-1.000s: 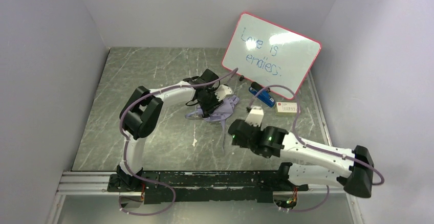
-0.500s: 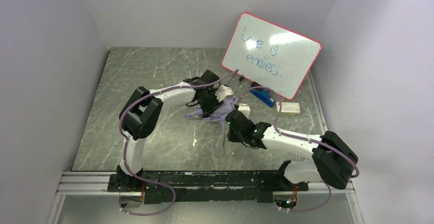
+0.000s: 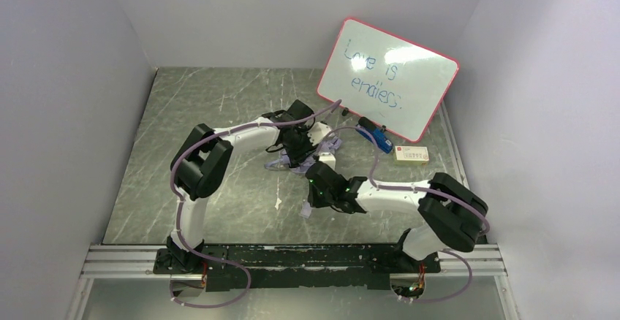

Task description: Put away the umbrella

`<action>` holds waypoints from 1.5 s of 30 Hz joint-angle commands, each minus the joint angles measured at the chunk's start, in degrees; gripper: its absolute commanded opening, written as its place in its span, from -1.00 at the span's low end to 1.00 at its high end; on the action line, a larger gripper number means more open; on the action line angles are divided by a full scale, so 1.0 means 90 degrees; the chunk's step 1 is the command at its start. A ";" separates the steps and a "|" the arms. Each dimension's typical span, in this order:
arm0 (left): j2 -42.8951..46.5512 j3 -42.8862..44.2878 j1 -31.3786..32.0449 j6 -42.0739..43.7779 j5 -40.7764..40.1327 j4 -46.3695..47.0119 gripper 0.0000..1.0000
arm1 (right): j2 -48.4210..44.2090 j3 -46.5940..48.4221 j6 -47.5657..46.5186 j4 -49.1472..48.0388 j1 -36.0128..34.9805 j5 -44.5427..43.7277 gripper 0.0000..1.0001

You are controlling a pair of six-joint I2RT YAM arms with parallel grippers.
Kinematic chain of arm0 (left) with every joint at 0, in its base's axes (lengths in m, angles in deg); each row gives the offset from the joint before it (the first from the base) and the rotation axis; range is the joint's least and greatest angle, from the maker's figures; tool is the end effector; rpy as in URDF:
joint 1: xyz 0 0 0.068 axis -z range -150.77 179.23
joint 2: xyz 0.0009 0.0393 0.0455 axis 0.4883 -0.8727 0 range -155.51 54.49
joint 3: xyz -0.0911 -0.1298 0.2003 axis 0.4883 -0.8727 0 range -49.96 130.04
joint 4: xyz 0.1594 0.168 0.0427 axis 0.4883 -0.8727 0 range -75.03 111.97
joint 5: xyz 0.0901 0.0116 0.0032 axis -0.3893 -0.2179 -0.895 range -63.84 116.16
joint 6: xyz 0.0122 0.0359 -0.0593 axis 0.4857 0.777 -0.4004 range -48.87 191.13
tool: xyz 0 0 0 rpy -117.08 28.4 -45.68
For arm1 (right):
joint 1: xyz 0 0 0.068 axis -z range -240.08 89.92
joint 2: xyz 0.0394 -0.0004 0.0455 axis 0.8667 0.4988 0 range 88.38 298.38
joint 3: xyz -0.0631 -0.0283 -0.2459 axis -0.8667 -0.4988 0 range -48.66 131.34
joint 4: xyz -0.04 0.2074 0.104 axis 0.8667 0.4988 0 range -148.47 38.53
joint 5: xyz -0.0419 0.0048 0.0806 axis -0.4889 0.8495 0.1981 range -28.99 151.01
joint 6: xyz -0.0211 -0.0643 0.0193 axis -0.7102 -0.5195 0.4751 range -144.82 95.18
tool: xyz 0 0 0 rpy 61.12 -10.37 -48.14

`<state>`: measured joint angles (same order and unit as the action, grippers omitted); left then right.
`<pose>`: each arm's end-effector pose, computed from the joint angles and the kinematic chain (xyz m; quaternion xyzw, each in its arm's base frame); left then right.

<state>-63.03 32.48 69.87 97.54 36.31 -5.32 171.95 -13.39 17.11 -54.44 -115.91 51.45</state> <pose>0.3018 -0.2724 0.1403 0.5519 0.7947 -0.1147 0.2254 0.1548 0.2110 0.1323 -0.0875 0.9395 0.1905 0.2710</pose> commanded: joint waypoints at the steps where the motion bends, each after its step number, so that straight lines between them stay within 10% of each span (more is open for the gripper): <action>1: -0.0472 -0.0230 -0.0060 0.0307 -0.0854 -0.0200 -0.91 | 0.0457 0.0324 0.0155 0.1207 -0.0413 -0.0951 -0.54; 16: -0.0419 -0.0447 0.0014 0.0424 -0.1104 -0.0011 -0.91 | -0.1929 0.0084 0.0658 0.2507 -0.0455 -0.2554 -0.46; 24: -0.0262 -0.0774 0.0255 0.0536 -0.1529 0.0352 -0.90 | -0.3072 0.0121 0.0543 0.2262 0.0228 -0.3620 0.05; 37: -0.0048 -0.1526 0.0848 0.0764 -0.2750 0.1230 -0.90 | -0.2870 -0.0007 -0.1588 -0.0495 0.4127 -0.1423 0.38; 45: 0.0013 -0.2466 0.1526 0.1325 -0.3934 0.2367 -0.91 | -0.1453 0.0617 -0.3600 -0.2241 0.4388 0.0088 0.44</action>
<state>-57.85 17.22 81.44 105.50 8.44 15.94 153.90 -12.50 -2.91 -64.40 -77.23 42.46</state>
